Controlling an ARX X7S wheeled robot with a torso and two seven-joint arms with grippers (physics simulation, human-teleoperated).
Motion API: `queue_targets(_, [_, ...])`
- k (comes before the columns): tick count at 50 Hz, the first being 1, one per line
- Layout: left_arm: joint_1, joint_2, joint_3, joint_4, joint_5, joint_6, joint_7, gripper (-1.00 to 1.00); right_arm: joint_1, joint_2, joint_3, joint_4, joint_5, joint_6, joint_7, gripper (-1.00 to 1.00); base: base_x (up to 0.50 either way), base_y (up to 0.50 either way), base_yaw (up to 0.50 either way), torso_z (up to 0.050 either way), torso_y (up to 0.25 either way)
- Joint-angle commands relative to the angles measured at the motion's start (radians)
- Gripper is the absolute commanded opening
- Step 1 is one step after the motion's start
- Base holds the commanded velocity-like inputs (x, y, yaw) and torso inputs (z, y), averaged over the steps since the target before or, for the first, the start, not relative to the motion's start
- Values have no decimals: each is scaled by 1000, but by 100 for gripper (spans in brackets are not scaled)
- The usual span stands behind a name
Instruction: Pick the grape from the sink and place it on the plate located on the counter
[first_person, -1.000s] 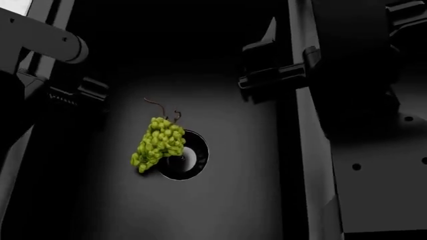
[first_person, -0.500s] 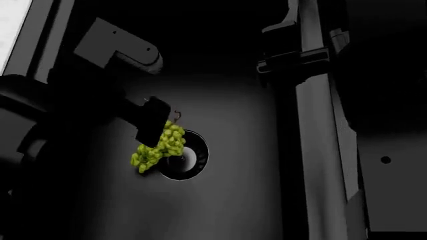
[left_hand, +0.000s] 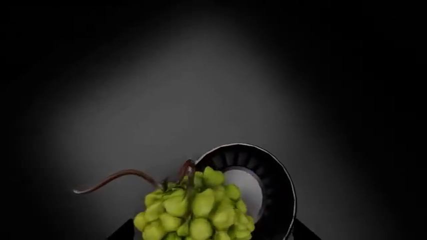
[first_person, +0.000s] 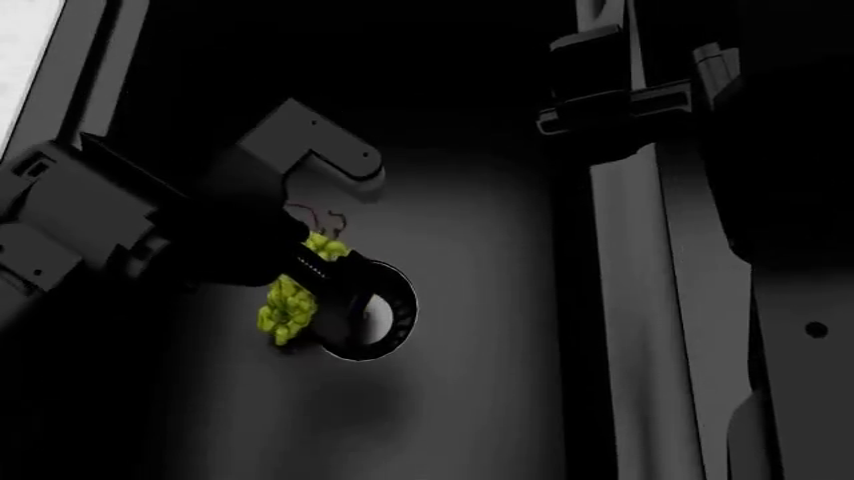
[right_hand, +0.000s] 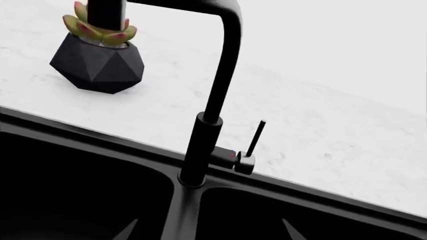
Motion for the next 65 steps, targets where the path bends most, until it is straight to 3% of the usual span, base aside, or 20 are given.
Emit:
queue_targets(1, [26,0,281,-144,-315,135,-20,100,-15,-2,4,-8,14,-11,10,100,0,0,0,0,0])
queue_targets(12, [55,0,306,-169,-337,136,-12,100,-25,-2,8,-4,24,-20,18,100,-1,0,0,0,-1])
queue_targets(13, [54,0,304,-171,-340,136,-17,-100,-24,-1,7,-4,25,-19,19,100,0,0,0,0,0])
queue_targets(18, [-11,-2,289,-121,-357,172,-92,-100,-14,16,20,-25,96,-1,67,100,0,0,1,0,0])
queue_targets(23, [-26,-182,211,259,-455,93,-335,-100,-3,38,37,-20,217,-1,158,100,0,0,0,0,0])
queue_targets(27, [-32,-279,161,468,-515,59,-479,-100,5,62,52,-17,333,-1,245,100,0,0,0,0,0])
queue_targets(39, [-32,-463,48,848,-638,39,-767,-100,28,103,72,0,528,-9,398,100,0,0,0,0,0])
queue_targets(52, [-43,-550,-4,1067,-661,52,-988,-100,23,123,63,17,560,-34,429,100,0,0,0,0,0])
queue_targets(65, [-49,-553,-8,1112,-658,55,-998,-100,34,132,90,2,612,-12,463,100,0,0,0,0,0])
